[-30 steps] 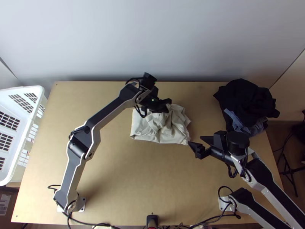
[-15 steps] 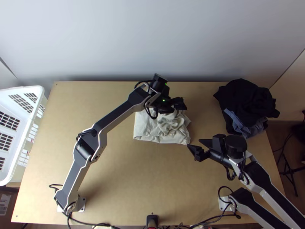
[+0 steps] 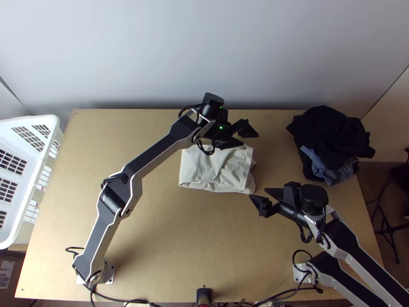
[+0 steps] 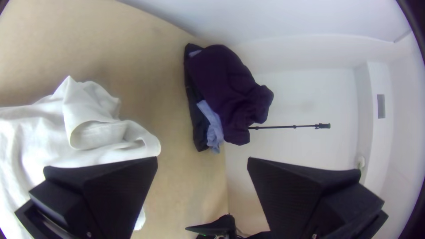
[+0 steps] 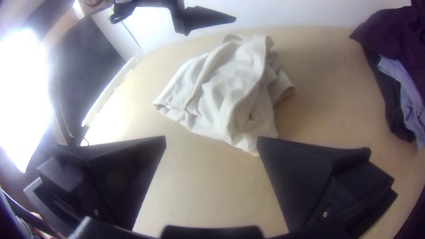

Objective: Fold the t-shirt

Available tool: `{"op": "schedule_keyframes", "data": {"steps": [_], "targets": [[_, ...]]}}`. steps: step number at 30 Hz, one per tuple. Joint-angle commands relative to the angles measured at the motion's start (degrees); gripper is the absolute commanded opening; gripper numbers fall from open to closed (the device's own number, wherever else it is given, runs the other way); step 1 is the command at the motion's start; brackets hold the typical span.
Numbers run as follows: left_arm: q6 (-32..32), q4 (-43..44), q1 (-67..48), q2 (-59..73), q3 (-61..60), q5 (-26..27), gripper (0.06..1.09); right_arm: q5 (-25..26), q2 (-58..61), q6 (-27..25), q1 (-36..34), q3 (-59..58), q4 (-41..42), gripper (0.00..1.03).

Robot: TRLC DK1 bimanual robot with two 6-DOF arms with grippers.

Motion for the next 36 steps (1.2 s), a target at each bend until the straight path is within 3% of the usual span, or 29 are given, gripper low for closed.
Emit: {"op": "schedule_keyframes", "data": {"steps": [1, 4, 8, 11, 12, 13, 14, 15, 20, 29, 36], "targets": [[1.1, 3.9, 0.6, 1.9, 0.2, 1.8, 1.04, 0.0, -0.4, 0.6, 0.2, -0.8, 0.8, 0.96], [5.5, 0.5, 2.4, 1.8, -0.4, 0.5, 1.04, 0.1, -0.8, 0.8, 0.3, -0.6, 0.8, 0.96], [16.5, -5.6, 4.9, -2.5, -8.0, 0.4, 1.04, 0.0, -0.8, 1.0, 0.3, 0.0, 0.6, 0.96], [24.2, -4.7, 5.6, -6.4, -16.6, 0.4, 1.02, 0.0, -0.1, 1.0, 0.4, 0.2, 0.8, 0.96], [26.1, -4.8, 5.7, -7.2, -18.8, 0.4, 0.91, 0.0, 0.2, 1.1, 0.6, 0.4, 0.8, 0.96], [26.5, -4.6, 6.0, -7.6, -20.5, 0.0, 0.68, 0.0, 0.4, 1.1, 0.7, 0.5, 0.8, 0.96], [26.3, -4.5, 6.3, -7.1, -20.9, -1.6, 0.28, 0.0, 0.5, 1.1, 0.7, 0.5, 0.8, 0.96], [26.1, -5.1, 6.4, -5.9, -20.4, -1.8, 0.1, 0.0, 0.6, 1.1, 0.7, 0.5, 1.0, 0.96], [26.2, -5.2, 7.3, -5.3, -22.6, -1.6, 0.09, 0.0, 1.7, 1.1, 1.0, 0.5, 1.8, 0.96], [22.9, 2.8, 5.2, -2.2, -22.9, -0.6, 0.09, 0.2, 1.8, 1.2, 0.9, -0.3, 1.7, 0.96], [26.2, -2.2, -1.4, 3.6, -22.1, -7.8, 0.09, 0.3, 1.7, 1.1, 0.4, -0.2, 1.4, 0.96]]}}
